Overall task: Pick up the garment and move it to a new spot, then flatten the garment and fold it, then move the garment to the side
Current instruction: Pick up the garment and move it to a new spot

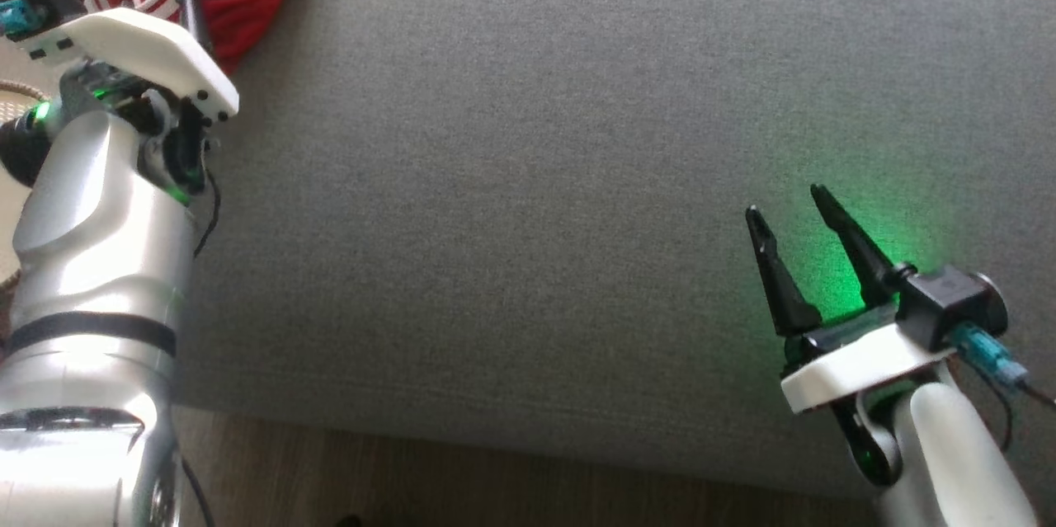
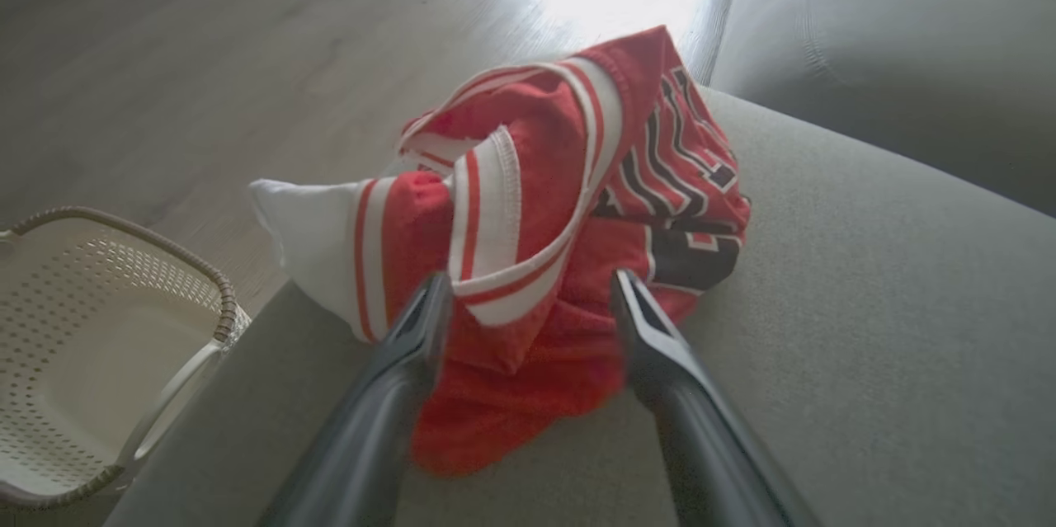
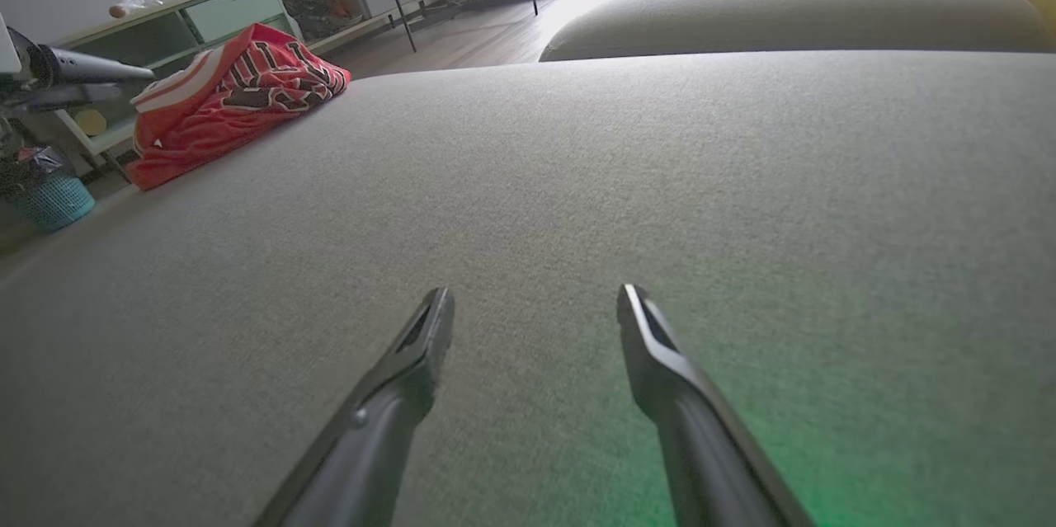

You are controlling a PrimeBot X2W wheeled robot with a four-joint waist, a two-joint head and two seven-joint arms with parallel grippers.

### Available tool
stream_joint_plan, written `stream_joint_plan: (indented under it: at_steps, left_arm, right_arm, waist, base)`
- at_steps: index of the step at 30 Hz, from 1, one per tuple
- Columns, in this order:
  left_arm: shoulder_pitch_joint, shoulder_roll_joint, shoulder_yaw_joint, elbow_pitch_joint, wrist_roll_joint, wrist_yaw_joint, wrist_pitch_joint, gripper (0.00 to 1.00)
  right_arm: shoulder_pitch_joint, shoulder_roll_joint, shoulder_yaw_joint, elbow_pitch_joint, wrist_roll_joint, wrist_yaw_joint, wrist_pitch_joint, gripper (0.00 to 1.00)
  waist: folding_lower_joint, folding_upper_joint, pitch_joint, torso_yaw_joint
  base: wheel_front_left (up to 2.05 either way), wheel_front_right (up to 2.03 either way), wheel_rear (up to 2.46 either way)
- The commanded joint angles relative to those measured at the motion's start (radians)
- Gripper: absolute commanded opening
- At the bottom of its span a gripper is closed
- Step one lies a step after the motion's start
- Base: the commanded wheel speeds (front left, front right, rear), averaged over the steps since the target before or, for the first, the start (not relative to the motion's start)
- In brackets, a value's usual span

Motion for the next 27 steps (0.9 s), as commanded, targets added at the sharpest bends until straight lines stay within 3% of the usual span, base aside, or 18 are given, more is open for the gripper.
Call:
stream_joint_plan:
  at_steps: [1, 11, 12, 13, 14, 27]
  left_arm:
    - [-0.046, 0.047, 0.028, -0.005, -0.003, -0.006, -0.013, 1.00]
    - [-0.096, 0.020, 0.005, 0.087, -0.007, -0.056, -0.086, 1.00]
    - [-0.099, 0.018, 0.004, 0.094, -0.009, -0.061, -0.094, 0.75]
    - [-0.103, 0.017, 0.004, 0.103, -0.011, -0.065, -0.102, 0.21]
    - [-0.107, 0.017, 0.003, 0.112, -0.013, -0.071, -0.105, 0.00]
    - [-0.144, 0.042, -0.001, 0.081, -0.015, -0.117, -0.206, 0.00]
  right_arm:
    - [-0.029, -0.004, 0.023, -0.036, -0.005, 0.000, -0.009, 1.00]
    - [-0.042, -0.021, 0.027, -0.045, 0.006, 0.000, -0.009, 1.00]
    - [-0.041, -0.023, 0.027, -0.045, 0.007, 0.000, -0.009, 1.00]
    - [-0.041, -0.025, 0.026, -0.046, 0.008, 0.000, -0.009, 1.00]
    - [-0.041, -0.027, 0.026, -0.046, 0.008, 0.000, -0.009, 1.00]
    - [-0.029, 0.000, 0.034, -0.017, 0.022, 0.000, -0.009, 1.00]
  waist:
    - [-0.0001, 0.0000, 0.011, 0.000]
    - [-0.0001, 0.0000, 0.042, 0.007]
    - [-0.0001, 0.0000, 0.044, 0.006]
    - [-0.0001, 0.0000, 0.046, 0.006]
    - [-0.0001, 0.0000, 0.047, 0.005]
    - [-0.0001, 0.0000, -0.056, -0.011]
  base:
    - [0.00, 0.00, 0.00]
    - [0.00, 0.00, 0.00]
    - [0.00, 0.00, 0.00]
    - [0.00, 0.00, 0.00]
    - [0.00, 0.00, 0.00]
    - [0.00, 0.00, 0.00]
